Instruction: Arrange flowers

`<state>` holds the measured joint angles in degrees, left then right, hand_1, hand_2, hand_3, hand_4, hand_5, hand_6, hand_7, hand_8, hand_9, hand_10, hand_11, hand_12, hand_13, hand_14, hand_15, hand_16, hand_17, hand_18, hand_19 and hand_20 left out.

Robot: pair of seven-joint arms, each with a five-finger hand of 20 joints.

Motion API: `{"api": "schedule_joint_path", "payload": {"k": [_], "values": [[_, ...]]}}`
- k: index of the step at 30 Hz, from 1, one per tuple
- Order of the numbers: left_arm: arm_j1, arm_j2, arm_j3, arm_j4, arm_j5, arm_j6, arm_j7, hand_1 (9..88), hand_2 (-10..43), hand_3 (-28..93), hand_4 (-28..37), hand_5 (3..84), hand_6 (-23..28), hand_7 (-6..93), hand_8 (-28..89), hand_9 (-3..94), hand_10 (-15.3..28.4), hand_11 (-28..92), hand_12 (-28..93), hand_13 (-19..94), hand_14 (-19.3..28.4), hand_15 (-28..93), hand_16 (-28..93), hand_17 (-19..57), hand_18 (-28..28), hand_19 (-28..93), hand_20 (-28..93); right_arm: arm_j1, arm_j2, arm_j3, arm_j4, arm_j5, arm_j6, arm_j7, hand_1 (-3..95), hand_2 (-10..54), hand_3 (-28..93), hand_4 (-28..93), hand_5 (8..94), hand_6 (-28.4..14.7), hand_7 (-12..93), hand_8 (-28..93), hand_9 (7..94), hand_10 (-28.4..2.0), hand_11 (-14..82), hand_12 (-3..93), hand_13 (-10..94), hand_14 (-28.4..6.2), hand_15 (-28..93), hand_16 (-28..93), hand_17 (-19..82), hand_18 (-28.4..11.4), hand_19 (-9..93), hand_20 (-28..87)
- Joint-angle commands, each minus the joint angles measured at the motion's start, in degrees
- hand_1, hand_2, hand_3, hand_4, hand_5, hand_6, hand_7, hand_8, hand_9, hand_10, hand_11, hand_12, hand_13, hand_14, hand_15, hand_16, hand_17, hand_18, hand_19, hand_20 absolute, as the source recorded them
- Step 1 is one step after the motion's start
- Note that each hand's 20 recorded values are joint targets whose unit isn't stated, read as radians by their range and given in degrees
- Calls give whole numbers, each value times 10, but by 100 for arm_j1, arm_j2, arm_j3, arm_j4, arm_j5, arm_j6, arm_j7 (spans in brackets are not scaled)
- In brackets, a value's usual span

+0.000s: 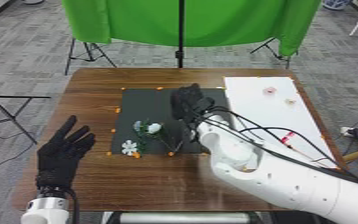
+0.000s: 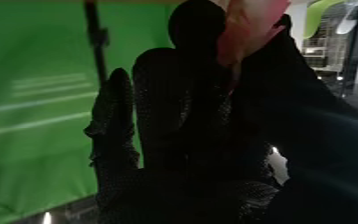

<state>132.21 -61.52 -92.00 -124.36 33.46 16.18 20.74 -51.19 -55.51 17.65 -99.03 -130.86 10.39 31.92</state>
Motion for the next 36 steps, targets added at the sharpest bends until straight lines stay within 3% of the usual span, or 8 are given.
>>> {"api": "schedule_joint_path", "payload": {"k": [1,7,13,20,24,29,36], "values": [[28,-111,-10,35,85,-55,-170,218,72,824,-279,349,76,85,-84,353,208,251,108,234,284,613,-111,-33,284,490,452,-187,-4,-268,22,-53,-97,168,510,-95,705,-283,844,43,141,-5,871,-77,244,307,698,-57,697,214,243,-203,823,398],[30,-109,-12,30,98,-69,-178,219,72,824,-280,348,75,86,-84,353,207,250,108,234,284,613,-111,-34,284,490,452,-168,-46,-292,43,-117,-241,146,478,-95,707,-283,811,36,141,-15,836,-89,244,259,682,-65,677,198,228,-203,807,402],[13,-81,48,46,78,-59,-146,219,73,824,-279,348,76,87,-84,353,207,250,108,234,284,614,-110,-34,284,490,451,-139,-39,-266,26,-130,-159,102,392,-95,778,-283,719,31,152,-89,743,-108,274,167,639,-85,688,178,210,-209,799,412],[57,-57,51,29,50,-32,-72,219,73,824,-277,349,76,87,-85,353,207,251,108,234,284,613,-111,-34,284,491,450,-48,25,-339,4,-247,-38,300,356,-95,793,-283,688,24,153,-131,711,-117,269,161,621,-96,700,172,205,-216,800,420],[60,-76,50,29,69,-54,-95,219,73,824,-276,349,76,86,-84,353,207,251,108,234,284,613,-111,-34,284,491,449,44,79,-382,19,-277,52,474,348,-95,795,-283,686,21,151,-131,708,-125,269,160,618,-102,706,169,204,-223,804,424],[84,59,139,20,-47,23,72,220,73,823,-276,349,76,88,-84,353,207,251,109,234,284,614,-111,-34,284,491,449,87,95,-313,40,-228,-7,565,347,-95,795,-283,687,17,149,-130,710,-128,269,159,617,-105,710,164,205,-227,808,426],[107,54,126,9,-42,41,118,220,72,824,-276,349,76,88,-85,353,207,251,108,234,284,613,-111,-34,284,492,449,78,483,49,-237,-42,177,771,347,-95,798,-283,684,12,145,-128,708,-130,268,159,617,-106,713,162,206,-229,810,427]]}}
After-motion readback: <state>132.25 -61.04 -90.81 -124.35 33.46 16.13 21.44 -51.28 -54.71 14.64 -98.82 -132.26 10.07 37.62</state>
